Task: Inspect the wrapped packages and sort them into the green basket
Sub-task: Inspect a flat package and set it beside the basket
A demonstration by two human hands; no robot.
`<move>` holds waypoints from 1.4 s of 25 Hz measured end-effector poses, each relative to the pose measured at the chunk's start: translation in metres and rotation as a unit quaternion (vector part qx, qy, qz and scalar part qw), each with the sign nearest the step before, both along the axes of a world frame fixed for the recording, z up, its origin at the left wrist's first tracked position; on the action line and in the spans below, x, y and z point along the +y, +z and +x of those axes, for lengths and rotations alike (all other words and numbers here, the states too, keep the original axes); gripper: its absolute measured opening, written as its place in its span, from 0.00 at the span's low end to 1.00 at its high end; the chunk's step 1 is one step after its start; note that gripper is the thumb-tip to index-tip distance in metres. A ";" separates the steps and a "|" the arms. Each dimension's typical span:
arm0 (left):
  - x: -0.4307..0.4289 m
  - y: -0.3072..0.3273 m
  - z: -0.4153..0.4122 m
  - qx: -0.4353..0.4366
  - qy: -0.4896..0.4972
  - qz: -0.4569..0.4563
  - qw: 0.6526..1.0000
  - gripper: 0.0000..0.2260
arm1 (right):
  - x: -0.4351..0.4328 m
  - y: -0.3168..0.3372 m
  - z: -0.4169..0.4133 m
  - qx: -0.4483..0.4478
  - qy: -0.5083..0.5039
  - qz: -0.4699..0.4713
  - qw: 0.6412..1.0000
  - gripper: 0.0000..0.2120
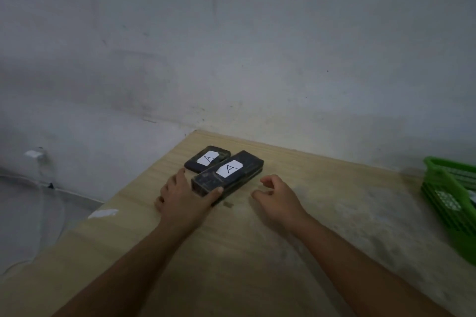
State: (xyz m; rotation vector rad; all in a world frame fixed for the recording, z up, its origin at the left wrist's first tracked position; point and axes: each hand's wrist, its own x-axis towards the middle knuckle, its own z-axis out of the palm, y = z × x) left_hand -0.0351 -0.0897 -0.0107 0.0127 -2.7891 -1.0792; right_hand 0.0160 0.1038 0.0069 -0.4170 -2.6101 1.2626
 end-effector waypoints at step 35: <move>0.128 -0.007 0.094 -0.290 -0.432 0.505 0.688 0.49 | 0.172 -0.009 0.198 0.108 -0.002 -0.412 0.905 0.29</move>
